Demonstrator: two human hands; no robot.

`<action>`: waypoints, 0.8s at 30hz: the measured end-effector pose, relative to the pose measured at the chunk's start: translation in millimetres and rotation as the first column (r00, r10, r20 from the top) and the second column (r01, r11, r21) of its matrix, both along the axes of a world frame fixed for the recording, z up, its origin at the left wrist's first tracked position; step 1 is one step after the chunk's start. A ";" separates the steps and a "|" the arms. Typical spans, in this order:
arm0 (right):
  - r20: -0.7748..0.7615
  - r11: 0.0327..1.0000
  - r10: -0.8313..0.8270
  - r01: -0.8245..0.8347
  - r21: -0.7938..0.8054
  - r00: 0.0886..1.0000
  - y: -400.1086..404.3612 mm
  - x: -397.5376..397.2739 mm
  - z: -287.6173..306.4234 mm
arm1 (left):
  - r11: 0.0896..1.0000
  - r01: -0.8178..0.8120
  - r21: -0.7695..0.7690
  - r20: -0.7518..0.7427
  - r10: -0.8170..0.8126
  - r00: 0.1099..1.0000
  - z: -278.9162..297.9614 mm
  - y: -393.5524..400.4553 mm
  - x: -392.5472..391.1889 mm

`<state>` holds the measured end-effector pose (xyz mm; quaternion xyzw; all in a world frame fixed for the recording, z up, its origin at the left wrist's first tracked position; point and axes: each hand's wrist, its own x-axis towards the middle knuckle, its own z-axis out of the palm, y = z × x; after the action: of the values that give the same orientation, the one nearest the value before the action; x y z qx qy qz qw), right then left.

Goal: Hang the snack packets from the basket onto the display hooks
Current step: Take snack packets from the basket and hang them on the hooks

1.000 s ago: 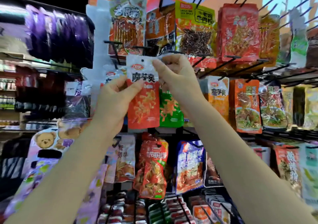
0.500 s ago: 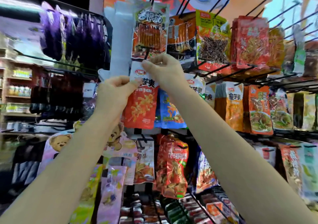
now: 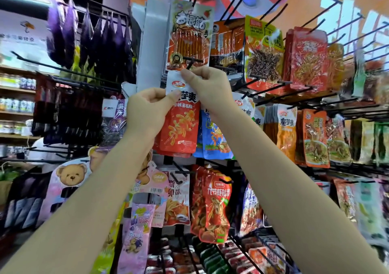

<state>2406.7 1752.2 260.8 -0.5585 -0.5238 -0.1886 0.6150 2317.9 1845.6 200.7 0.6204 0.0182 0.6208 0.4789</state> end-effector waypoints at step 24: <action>-0.047 0.999 0.037 -0.037 0.005 0.998 -2.4 6.3 -1.5 | 0.995 -0.078 0.065 -0.054 0.082 0.995 -0.9 -3.1 -1.2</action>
<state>2413.0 1749.7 259.3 -0.5517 -0.5189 -0.1652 0.6317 2316.7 1842.5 199.7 0.6511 0.0372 0.6221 0.4332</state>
